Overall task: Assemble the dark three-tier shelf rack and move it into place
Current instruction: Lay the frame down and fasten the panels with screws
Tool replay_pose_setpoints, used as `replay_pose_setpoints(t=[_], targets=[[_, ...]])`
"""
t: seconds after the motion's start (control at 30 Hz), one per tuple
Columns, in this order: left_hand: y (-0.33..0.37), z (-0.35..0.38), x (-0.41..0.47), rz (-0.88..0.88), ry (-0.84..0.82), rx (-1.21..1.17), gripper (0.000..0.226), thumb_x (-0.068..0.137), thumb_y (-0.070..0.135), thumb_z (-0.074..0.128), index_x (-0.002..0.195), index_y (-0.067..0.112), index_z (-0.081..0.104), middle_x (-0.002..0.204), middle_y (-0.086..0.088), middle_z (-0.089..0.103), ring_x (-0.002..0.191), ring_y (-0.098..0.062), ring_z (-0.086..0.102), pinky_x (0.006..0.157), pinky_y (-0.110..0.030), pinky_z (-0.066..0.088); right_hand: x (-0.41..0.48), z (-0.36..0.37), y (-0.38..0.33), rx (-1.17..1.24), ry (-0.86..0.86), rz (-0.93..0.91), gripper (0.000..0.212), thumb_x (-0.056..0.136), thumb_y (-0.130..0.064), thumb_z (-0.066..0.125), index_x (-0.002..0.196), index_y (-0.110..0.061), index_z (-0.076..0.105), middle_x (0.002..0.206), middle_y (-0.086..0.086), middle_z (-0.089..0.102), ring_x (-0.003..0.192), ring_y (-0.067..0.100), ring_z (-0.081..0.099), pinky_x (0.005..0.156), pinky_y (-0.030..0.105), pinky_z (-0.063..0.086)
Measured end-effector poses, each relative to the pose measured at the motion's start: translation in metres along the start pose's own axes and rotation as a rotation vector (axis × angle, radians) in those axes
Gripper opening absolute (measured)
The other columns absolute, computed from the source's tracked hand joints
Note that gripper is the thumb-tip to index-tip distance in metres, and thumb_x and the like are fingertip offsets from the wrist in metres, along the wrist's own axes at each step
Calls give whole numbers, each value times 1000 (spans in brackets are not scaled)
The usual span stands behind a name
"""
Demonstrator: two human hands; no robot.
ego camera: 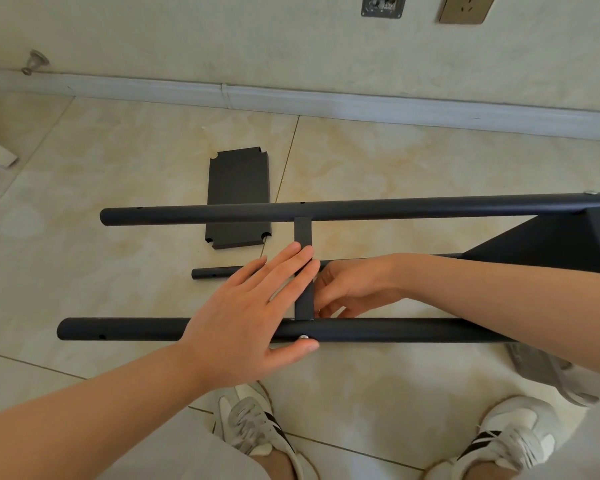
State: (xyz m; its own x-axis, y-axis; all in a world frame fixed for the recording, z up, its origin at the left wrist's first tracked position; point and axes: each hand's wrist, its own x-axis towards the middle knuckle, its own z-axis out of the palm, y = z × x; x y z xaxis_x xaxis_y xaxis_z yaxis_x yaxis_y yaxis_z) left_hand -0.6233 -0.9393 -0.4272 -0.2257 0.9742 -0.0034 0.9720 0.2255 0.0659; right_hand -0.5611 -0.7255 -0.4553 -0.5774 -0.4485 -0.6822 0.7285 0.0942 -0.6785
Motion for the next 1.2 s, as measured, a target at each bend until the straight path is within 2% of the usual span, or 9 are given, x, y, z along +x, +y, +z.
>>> replay_pose_setpoints(t=[0.1,0.2,0.37,0.57,0.73,0.8,1.0,1.1,1.2], targets=[[0,0,1,2,5,-3,85,95,72,34,159,18,24,167,2,21,155,-14,10,120,-37,20,-1,1,-3,-14,-1,2,34,98,-10,56,126,8,58,132,25,58,106,24,61,109,51,43],[0,0,1,1,6,-7,85,95,72,35,159,18,25,167,2,21,156,-13,10,120,-37,20,-1,0,-1,36,-12,19,36,99,-9,55,129,10,54,135,26,56,111,25,60,111,52,40],[-1,0,1,6,17,-31,85,96,72,34,159,17,24,167,2,21,155,-14,11,120,-37,23,0,0,-3,25,-6,54,28,97,-9,57,121,2,64,126,21,62,108,24,62,109,49,44],[-1,-3,0,3,2,-57,86,96,73,33,160,18,20,167,4,18,155,-11,9,119,-32,23,-10,2,-15,-89,35,93,16,94,-14,61,103,-12,73,104,5,72,93,17,69,87,34,55],[4,-8,0,-31,-13,-58,86,95,74,26,159,16,24,167,1,19,153,-12,14,114,-30,24,-34,11,-30,-304,104,162,29,103,-30,46,103,-16,71,104,3,75,91,17,70,89,33,56],[5,-12,0,-45,-42,-92,89,92,75,30,160,18,22,166,4,13,151,-10,14,114,-29,23,-46,14,-38,-335,133,159,31,105,-31,44,106,-15,70,103,4,74,91,17,71,90,32,56],[11,-22,3,-73,-138,-141,90,94,68,45,159,28,-2,160,16,-16,148,-1,-12,117,-23,2,-76,37,-44,-532,276,128,23,99,-30,55,113,-18,68,112,-3,70,103,16,67,89,27,55],[27,-23,2,-177,-127,-145,87,97,60,50,160,28,0,162,15,-14,154,-7,3,115,-24,7,-84,52,-45,-771,332,97,31,96,-24,59,127,-20,62,124,-8,61,108,9,53,97,25,38],[45,-23,-3,-333,-79,-264,76,98,46,58,160,29,17,168,16,6,150,-6,24,114,-21,23,-85,62,-43,-865,383,74,35,94,-17,62,129,-15,60,128,0,62,109,14,54,93,24,36]])
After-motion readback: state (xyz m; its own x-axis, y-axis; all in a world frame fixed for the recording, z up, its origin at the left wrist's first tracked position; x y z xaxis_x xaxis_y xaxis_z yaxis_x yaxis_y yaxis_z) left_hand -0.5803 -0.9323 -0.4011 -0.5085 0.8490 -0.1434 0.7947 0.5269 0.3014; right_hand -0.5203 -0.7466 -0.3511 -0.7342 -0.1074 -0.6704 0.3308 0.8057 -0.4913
